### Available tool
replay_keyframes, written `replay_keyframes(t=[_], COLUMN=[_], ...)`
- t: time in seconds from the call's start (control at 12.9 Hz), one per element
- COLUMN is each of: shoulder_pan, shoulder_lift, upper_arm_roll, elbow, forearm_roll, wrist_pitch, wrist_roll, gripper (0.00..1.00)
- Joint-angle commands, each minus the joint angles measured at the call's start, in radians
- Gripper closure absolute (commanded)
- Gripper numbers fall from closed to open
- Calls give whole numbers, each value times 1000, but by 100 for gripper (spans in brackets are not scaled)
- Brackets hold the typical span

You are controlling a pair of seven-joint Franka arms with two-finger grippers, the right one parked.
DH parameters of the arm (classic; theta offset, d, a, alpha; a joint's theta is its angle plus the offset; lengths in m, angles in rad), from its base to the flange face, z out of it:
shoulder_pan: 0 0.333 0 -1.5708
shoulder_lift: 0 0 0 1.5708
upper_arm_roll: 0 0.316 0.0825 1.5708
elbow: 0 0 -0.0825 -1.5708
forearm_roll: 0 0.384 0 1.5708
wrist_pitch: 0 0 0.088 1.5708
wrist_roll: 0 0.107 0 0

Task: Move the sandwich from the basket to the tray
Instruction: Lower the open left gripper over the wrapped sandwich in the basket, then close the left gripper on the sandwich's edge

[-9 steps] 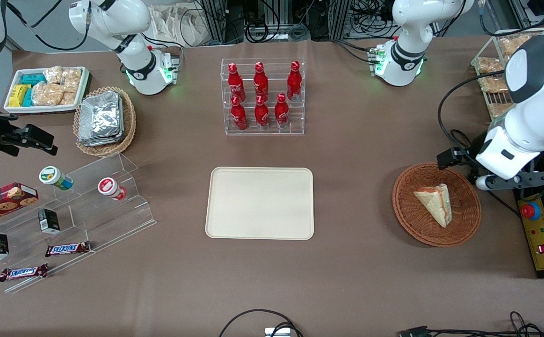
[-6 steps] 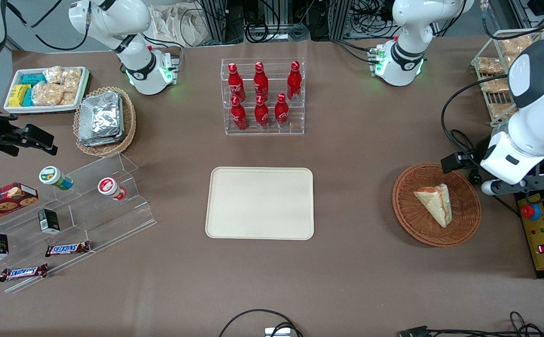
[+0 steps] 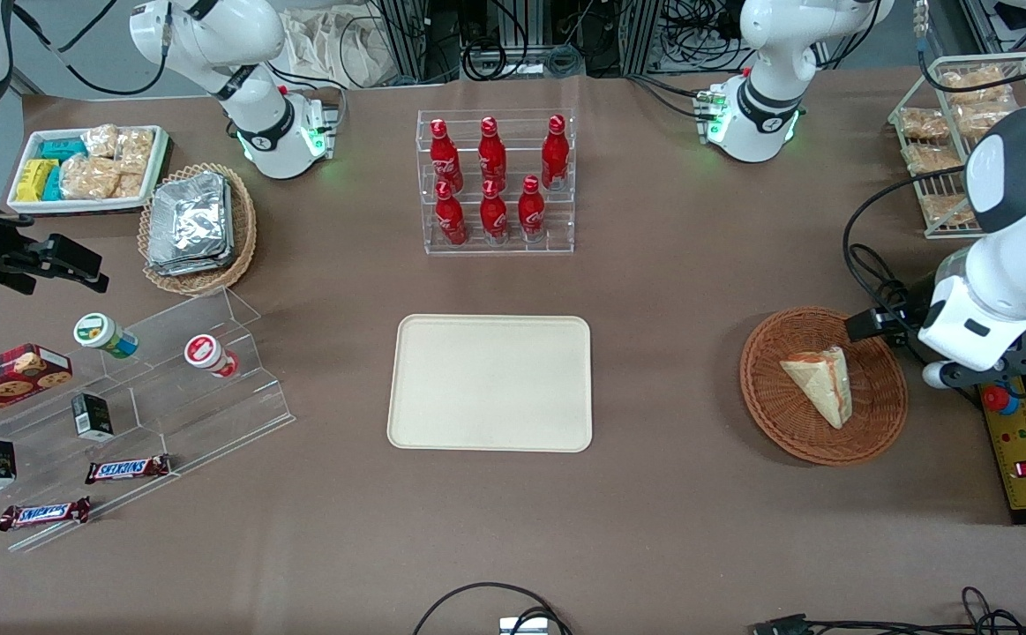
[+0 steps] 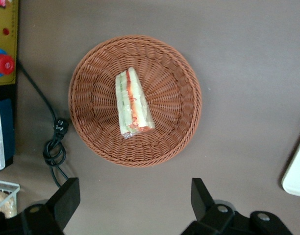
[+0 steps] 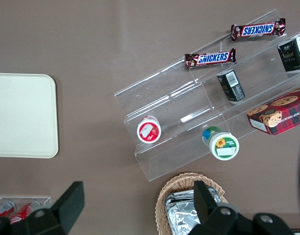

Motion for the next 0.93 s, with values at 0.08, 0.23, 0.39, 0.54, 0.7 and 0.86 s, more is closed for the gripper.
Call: replay_keyframes(t=[0.08, 0.23, 0.39, 0.54, 0.7, 0.86], shoulder_pan=[10, 34, 38, 54, 65, 77], shoulder_lift=[7, -2, -8, 6, 23, 47], upper_arm_roll=[-7, -7, -7, 2, 10, 18], elbow=[-46, -166, -243, -307, -399, -439], forearm_roll=[14, 12, 14, 15, 21, 26], wrist_pitch=[51, 214, 301, 400, 553, 620], wrist_roll=[-230, -373, -438, -440, -440, -438], gripper=[0, 0, 0, 0, 0, 0])
